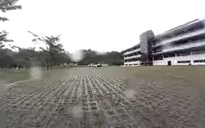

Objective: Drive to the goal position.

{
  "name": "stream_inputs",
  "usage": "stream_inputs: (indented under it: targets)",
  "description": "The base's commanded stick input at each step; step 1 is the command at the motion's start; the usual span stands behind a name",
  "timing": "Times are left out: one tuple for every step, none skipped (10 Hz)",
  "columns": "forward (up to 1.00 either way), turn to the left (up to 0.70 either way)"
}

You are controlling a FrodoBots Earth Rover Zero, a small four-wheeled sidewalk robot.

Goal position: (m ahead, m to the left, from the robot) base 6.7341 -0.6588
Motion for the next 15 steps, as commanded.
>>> stream_inputs:
  targets:
    - [0.85, 0.00]
    - [0.85, 0.00]
    - [0.85, 0.00]
    - [0.85, 0.00]
    - [0.85, 0.00]
    - [0.85, 0.00]
    - [0.85, 0.00]
    - [0.85, 0.00]
    - [0.85, 0.00]
    - [0.85, 0.00]
    - [0.85, 0.00]
    - [0.85, 0.00]
    - [0.85, 0.00]
    - [0.85, 0.00]
    - [0.85, 0.21]
